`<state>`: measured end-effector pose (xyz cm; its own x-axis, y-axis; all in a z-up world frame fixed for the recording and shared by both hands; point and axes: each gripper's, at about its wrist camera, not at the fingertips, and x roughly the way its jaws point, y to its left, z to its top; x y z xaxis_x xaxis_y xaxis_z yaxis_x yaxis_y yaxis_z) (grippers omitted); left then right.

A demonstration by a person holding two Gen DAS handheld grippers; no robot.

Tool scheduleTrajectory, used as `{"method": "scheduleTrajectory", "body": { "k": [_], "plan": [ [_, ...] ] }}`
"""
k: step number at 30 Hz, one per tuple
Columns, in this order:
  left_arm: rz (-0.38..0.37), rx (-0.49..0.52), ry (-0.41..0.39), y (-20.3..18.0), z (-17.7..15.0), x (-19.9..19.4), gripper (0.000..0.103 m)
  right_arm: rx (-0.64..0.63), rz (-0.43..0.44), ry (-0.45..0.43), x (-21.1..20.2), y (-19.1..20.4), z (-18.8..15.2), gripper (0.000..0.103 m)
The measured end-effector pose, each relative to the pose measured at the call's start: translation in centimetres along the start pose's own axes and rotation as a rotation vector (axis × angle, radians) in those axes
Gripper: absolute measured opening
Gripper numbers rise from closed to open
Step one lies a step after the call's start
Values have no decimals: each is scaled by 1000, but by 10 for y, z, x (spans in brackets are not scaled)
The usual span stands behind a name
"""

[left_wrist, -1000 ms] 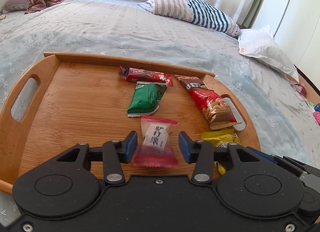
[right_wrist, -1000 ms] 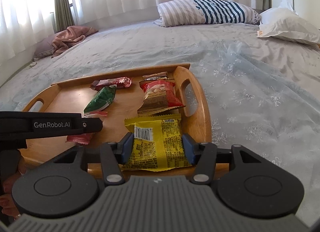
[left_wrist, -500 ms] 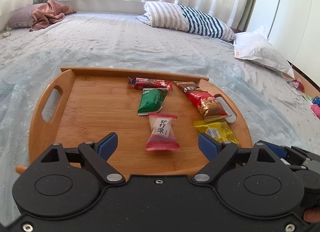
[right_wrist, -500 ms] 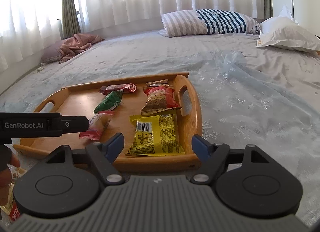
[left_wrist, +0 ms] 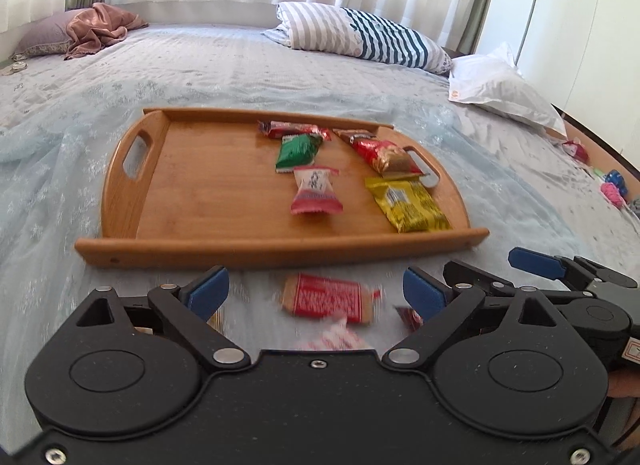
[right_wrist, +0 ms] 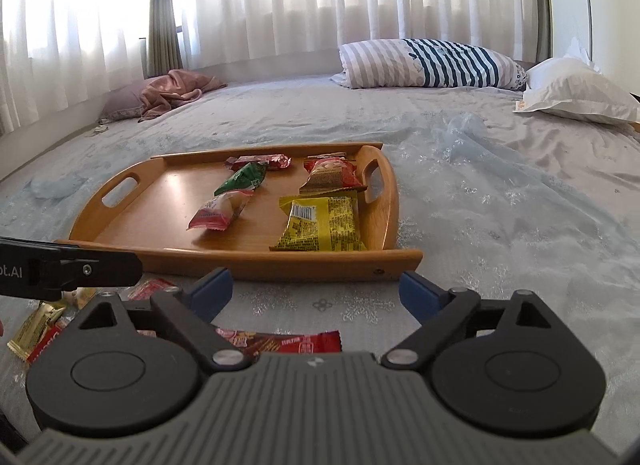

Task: Organize snacks
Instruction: 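Move both open tools back over the snack pile beside the tray, then grasp the red chocolate bar with the right tool while the left tool grasps the clear wrapped cake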

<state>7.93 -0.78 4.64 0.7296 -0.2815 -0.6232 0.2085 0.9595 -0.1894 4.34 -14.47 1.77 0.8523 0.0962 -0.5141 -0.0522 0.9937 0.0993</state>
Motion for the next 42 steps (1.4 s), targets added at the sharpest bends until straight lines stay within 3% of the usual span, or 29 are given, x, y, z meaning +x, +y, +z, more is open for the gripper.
{"method": "scheduleTrajectory", "body": {
  "k": [4, 8, 23, 30, 34, 42],
  "plan": [
    [-24, -7, 30, 0, -13, -6, 91, 0, 26, 0, -6, -1, -11, 101],
    [-63, -11, 74, -1, -20, -7, 71, -34, 43, -2, -10, 3, -21, 103],
    [-44, -23, 110, -6, -27, 11, 69, -121, 99, 35, 2, 19, -36, 103],
    [-17, -2, 100, -8, -28, 11, 57, -89, 91, 33, 4, 20, -38, 103],
    [-14, 8, 94, -10, -29, 8, 42, -98, 84, 30, 4, 22, -39, 103],
    [-21, 6, 93, -11, -28, 5, 34, -91, 71, 17, -1, 23, -38, 74]
  ]
}}
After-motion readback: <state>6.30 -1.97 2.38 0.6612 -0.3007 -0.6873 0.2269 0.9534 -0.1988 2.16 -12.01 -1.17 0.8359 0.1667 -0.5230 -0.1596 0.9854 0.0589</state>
